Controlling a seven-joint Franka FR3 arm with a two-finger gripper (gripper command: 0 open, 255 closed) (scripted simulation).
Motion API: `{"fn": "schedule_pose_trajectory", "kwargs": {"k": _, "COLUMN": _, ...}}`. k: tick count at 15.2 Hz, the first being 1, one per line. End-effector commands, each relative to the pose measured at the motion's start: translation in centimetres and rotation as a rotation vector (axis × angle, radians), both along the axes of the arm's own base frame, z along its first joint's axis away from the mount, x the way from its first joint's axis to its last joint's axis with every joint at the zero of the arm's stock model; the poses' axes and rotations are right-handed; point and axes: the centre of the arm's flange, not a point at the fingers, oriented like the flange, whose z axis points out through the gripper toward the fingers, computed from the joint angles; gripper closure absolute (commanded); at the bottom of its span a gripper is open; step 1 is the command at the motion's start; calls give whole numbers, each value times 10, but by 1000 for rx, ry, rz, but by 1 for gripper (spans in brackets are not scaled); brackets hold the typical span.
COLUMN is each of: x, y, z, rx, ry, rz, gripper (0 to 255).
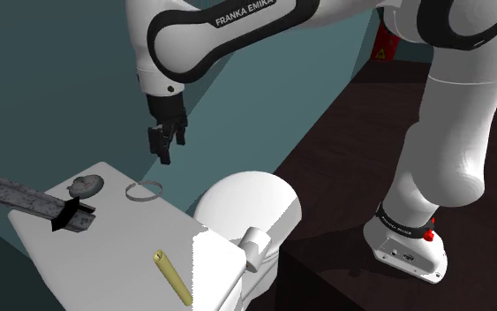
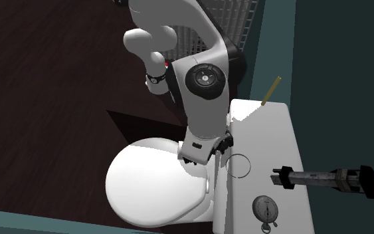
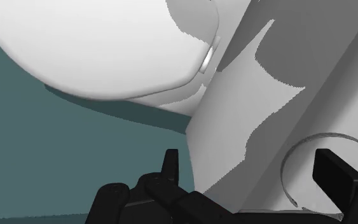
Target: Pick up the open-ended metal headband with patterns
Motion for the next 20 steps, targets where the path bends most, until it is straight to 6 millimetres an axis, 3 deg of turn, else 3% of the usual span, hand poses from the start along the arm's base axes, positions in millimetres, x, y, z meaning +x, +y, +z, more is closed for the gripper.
{"fn": "schedule_pose_trajectory", "kwargs": {"k": 1, "x": 5, "y": 23, "z": -3, "rx": 10, "ry": -8, "rz": 36, "gripper": 0}}
{"fn": "schedule_pose_trajectory", "kwargs": {"k": 5, "x": 12, "y": 69, "z": -7, "rx": 26, "ry": -23, "rz": 103, "gripper": 0}}
{"fn": "schedule_pose_trajectory", "kwargs": {"k": 14, "x": 12, "y": 69, "z": -47, "rx": 26, "ry": -23, "rz": 103, "gripper": 0}}
{"fn": "schedule_pose_trajectory", "kwargs": {"k": 15, "x": 11, "y": 69, "z": -47, "rx": 26, "ry": -23, "rz": 103, "gripper": 255}}
{"fn": "schedule_pose_trajectory", "kwargs": {"k": 20, "x": 11, "y": 68, "z": -47, "rx": 26, "ry": -23, "rz": 103, "gripper": 255}}
